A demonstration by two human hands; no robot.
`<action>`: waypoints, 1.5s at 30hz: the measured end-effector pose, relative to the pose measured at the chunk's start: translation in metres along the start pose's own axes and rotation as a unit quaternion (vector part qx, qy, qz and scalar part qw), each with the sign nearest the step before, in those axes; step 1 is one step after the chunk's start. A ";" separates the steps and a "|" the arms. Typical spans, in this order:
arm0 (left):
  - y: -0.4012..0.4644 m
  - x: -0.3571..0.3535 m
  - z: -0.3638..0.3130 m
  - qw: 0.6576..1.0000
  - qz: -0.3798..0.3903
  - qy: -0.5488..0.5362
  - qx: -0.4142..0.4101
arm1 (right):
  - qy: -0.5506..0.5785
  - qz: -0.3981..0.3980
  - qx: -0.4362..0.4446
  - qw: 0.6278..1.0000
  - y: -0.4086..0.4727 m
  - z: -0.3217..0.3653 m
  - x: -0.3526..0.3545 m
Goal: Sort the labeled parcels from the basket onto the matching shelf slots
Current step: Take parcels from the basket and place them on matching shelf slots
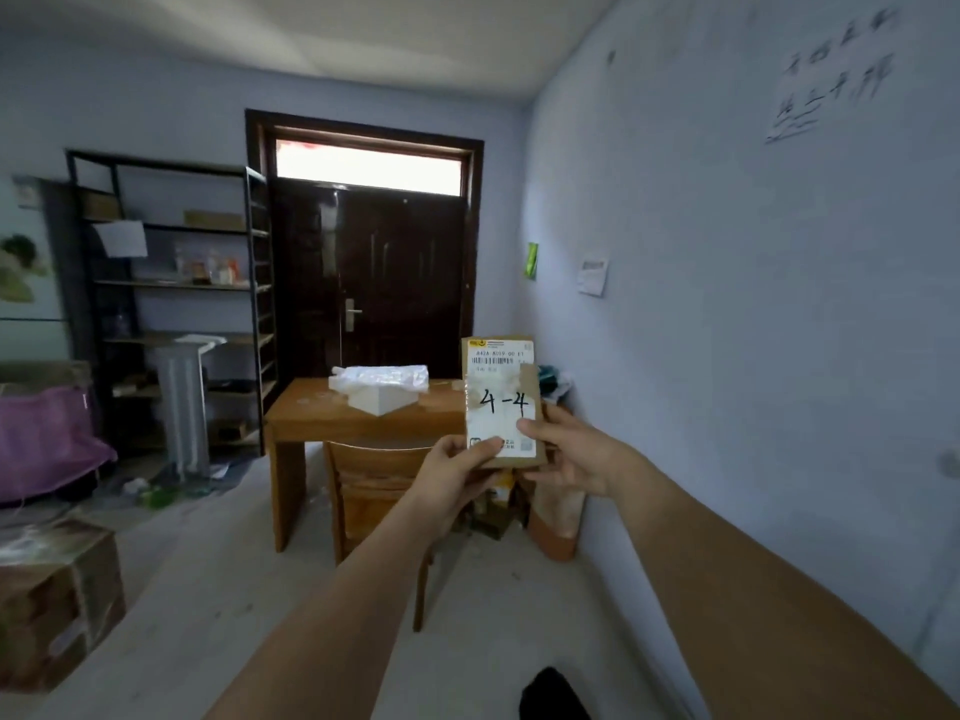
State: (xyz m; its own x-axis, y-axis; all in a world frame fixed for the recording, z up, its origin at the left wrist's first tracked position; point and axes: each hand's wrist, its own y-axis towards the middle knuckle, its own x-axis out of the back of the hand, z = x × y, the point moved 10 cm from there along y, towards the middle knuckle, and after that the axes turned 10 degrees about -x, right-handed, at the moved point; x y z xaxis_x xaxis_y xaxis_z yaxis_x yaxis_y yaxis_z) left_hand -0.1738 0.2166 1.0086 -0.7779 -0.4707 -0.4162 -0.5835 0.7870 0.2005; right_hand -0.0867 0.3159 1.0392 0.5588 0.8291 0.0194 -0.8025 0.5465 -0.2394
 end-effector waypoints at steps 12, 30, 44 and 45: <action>-0.040 -0.019 -0.050 0.996 0.051 0.063 -0.025 | 0.131 -0.116 0.095 0.980 -0.073 0.008 -0.017; -0.065 -0.012 -0.022 0.993 0.067 0.100 0.007 | 0.200 -0.159 0.096 0.962 -0.099 -0.041 -0.026; -0.159 -0.234 0.078 0.936 0.324 0.087 0.108 | 0.188 -0.354 0.100 0.911 -0.324 -0.105 0.119; -0.177 -0.256 0.083 0.926 0.350 0.083 0.112 | 0.182 -0.373 0.104 0.904 -0.351 -0.108 0.129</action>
State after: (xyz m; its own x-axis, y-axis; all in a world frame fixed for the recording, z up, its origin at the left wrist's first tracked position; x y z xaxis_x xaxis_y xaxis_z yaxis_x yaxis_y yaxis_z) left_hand 0.1479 0.2312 1.0062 -0.9835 0.1464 -0.1067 0.1267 0.9768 0.1729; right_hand 0.2894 0.2186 1.0207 0.9618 0.1479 -0.2303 -0.1752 0.9791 -0.1032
